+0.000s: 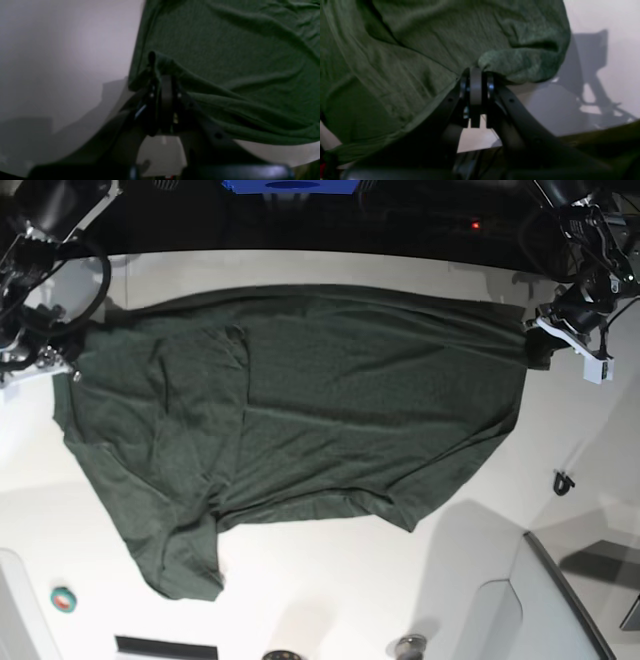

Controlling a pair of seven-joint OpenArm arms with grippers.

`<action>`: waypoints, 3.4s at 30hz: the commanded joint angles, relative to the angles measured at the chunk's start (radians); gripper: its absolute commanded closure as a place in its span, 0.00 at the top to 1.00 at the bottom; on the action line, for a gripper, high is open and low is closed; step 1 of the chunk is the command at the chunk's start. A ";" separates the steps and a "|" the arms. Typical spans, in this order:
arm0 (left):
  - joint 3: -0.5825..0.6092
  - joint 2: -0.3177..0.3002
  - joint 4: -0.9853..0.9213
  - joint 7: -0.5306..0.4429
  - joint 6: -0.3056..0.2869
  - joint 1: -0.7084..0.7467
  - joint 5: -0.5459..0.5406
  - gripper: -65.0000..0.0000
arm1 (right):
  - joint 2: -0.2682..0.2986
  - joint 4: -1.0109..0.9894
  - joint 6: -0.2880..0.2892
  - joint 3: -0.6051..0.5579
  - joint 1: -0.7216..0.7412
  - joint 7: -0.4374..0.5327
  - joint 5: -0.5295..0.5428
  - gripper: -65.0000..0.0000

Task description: Layout the t-shirt on the table in an organized manner, then fold the t-shirt properly

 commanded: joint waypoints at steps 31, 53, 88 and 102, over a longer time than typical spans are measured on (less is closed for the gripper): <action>0.003 -0.030 -0.152 -0.017 -0.009 -0.117 -0.014 0.00 | 0.006 0.078 0.020 0.001 -0.079 -0.028 0.008 0.57; 0.003 -0.035 -0.152 -0.017 -0.009 -0.117 -0.008 0.00 | -0.017 -0.028 0.023 0.001 -0.032 0.032 0.010 0.08; 0.000 -0.038 -0.152 -0.017 -0.009 -0.117 -0.008 0.00 | -0.013 -0.206 -0.076 0.055 0.165 0.050 0.007 0.02; -0.004 -0.036 -0.152 0.030 -0.009 -0.202 -0.010 0.00 | -0.011 -0.181 -0.113 0.099 0.135 0.050 0.005 0.42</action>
